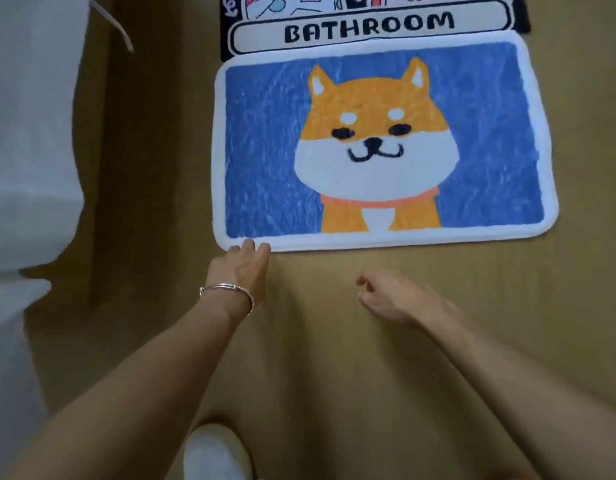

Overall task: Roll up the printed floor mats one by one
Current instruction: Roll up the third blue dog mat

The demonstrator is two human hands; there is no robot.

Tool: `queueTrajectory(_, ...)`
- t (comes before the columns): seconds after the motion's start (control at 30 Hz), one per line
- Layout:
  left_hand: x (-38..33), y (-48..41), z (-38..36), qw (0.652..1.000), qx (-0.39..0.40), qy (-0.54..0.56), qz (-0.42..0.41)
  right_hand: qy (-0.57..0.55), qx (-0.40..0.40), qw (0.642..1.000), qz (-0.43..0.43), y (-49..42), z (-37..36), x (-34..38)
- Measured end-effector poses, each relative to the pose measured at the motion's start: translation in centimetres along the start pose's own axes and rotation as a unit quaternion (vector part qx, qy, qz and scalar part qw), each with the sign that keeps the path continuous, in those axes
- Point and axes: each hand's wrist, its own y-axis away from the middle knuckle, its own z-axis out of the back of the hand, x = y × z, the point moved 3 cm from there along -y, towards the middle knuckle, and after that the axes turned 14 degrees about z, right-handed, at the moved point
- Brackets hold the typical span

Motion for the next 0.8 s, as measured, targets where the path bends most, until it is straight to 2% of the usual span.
queueTrajectory(0.2, -2.5, -6.1, -1.2, 1.000, -0.021, 0.001, 0.012, 0.092, 0.026, 0.995, 0.025, -2.9, 1.4, -2.7)
queueTrajectory(0.3, -3.4, -7.1, -0.3, 0.995, -0.019, -0.083, -0.045, 0.110, 0.014, 0.993, 0.032, -2.6, 3.0, -3.8)
queueTrajectory(0.37, -4.2, -6.4, 0.3, 0.989, 0.018, -0.123, -0.080, 0.094, -0.021, 0.995, 0.021, -1.7, 3.8, -4.4)
queueTrajectory(0.47, -8.5, -3.1, -0.6, 0.985, 0.092, -0.073, -0.125, 0.018, -0.073, 0.997, -0.015, 0.1, 3.1, -5.9)
queueTrajectory(0.53, -13.7, 0.3, -1.7, 0.977, 0.110, -0.017, -0.184, -0.010, -0.068, 0.996, -0.050, 1.5, 1.2, -7.3)
queueTrajectory(0.67, -23.9, 5.7, -2.7, 0.951, 0.167, 0.104, -0.239, -0.035, -0.072, 0.984, -0.158, 5.9, -2.2, -11.4)
queueTrajectory(0.8, -29.0, 8.7, -3.6, 0.915, 0.205, 0.150, -0.314, -0.022, -0.127, 0.971, -0.201, 10.9, -2.8, -14.7)
